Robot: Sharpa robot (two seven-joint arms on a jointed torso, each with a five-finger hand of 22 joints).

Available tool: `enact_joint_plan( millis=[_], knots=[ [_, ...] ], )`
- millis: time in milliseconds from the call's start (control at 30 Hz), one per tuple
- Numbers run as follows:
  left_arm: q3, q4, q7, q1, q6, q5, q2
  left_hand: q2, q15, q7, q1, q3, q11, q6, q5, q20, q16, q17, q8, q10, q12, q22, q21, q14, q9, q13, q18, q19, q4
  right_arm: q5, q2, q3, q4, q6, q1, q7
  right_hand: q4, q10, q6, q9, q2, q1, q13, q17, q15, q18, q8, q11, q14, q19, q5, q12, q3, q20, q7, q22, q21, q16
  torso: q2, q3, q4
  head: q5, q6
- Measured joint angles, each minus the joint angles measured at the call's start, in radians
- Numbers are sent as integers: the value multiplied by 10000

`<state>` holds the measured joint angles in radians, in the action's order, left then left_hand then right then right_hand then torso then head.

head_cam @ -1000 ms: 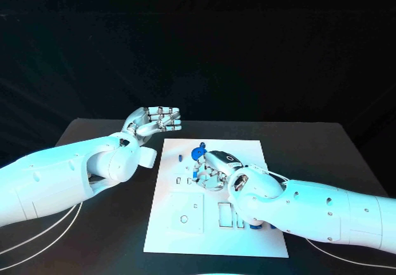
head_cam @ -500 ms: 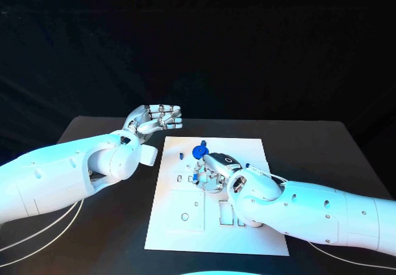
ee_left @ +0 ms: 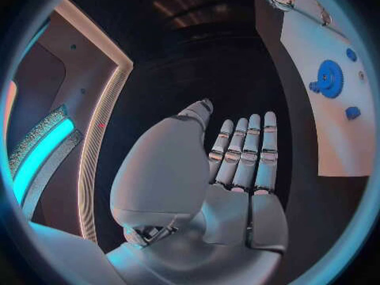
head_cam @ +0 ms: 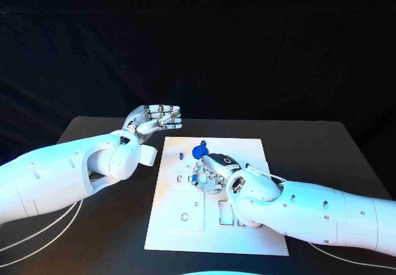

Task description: Assemble the parts on the task board

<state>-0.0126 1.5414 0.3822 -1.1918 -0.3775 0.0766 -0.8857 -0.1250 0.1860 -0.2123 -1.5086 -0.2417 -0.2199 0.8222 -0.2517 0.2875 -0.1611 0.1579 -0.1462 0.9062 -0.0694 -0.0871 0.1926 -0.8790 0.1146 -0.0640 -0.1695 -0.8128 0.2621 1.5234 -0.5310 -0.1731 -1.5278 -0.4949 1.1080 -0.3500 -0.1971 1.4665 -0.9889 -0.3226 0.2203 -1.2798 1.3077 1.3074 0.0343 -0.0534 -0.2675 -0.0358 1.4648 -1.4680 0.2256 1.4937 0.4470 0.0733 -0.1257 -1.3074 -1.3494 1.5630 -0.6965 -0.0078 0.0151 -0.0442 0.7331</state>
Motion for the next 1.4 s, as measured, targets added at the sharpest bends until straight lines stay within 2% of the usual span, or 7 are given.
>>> enact_joint_plan(
  millis=[700,767,933,1000,1200,1333,1400],
  knots=[
    [-1,9,-31,0,2,56,-119,0,0,0,0,0,0,0,0,0,0,7,0,0,0,-1,0,0,-9,0,0,0,0,53,-53,-5,-79,90,-5,34,-89,-220,713,234,262,147,-1,-1,-222,0,378,-324,-4,10,27,-742,-740,159,-277,-7,237,0,-2,-1,4,-34,-33],
    [-1,9,-35,0,2,60,-121,0,0,0,0,0,0,0,0,0,0,8,0,0,0,-1,0,0,-8,0,0,0,0,62,-91,-5,-108,31,-5,46,-212,-270,877,290,276,161,-1,2,-281,-1,456,-342,26,35,-109,-830,-1204,186,-297,-7,253,0,-3,-1,1,-35,-35],
    [-2,-16,-105,0,2,172,-122,-82,-78,0,82,4,0,0,0,-50,-34,109,0,0,0,-29,103,-131,-8,0,0,-115,4,86,-369,22,-341,-434,1,165,-925,-503,1573,583,42,-584,-2,7,-486,0,844,-574,15,33,-166,-1007,-3915,366,-532,-6,299,0,0,2,0,-35,-54],
    [-3,-35,-180,0,-4,279,-121,-121,-149,35,134,85,55,85,0,-95,-225,229,0,106,-36,-108,288,-436,-8,-13,0,-390,84,85,-522,49,-465,-659,37,246,-979,-575,1706,656,54,-720,-2,7,-488,0,963,-645,17,14,-160,-1064,-4354,385,-616,-6,73,0,9,6,-6,-35,-62],
    [-2,-145,-861,-2,-20,1075,-116,-230,-915,-67,732,222,680,726,0,-820,-2605,1616,-570,1867,-1244,-747,1620,-2484,177,-518,3,-1978,222,-237,-1223,138,-1012,-1190,387,692,-952,-534,1477,656,-162,-989,-2,6,-488,0,866,-605,17,50,264,-944,-4421,420,-551,-5,45,0,44,18,-17,-39,-70],
    [-2,-216,-1878,-2,124,2102,-111,-360,-1371,301,1266,193,1099,922,0,-1310,-5841,3627,-1642,2406,-3006,-1688,3161,-2681,626,-1577,4,-2597,251,-1102,-2001,177,-1440,-1327,764,1247,-924,-498,1282,619,-304,-1131,-3,6,-488,1,683,-570,17,50,264,-886,-4285,420,-463,-5,-59,0,86,25,-28,-58,-27],
    [-1,-221,-2398,-2,313,2599,-111,-292,-1625,528,1818,274,1375,859,0,-1586,-7971,5012,-2381,2398,-4514,-2486,4396,-3170,1035,-2621,5,-2864,281,-1626,-2302,180,-1587,-1328,888,1492,-953,-463,1258,611,-333,-1160,-2,5,-488,0,659,-535,17,50,269,-881,-4251,420,-439,-5,-155,0,108,31,-36,-73,-2]
  ],
)
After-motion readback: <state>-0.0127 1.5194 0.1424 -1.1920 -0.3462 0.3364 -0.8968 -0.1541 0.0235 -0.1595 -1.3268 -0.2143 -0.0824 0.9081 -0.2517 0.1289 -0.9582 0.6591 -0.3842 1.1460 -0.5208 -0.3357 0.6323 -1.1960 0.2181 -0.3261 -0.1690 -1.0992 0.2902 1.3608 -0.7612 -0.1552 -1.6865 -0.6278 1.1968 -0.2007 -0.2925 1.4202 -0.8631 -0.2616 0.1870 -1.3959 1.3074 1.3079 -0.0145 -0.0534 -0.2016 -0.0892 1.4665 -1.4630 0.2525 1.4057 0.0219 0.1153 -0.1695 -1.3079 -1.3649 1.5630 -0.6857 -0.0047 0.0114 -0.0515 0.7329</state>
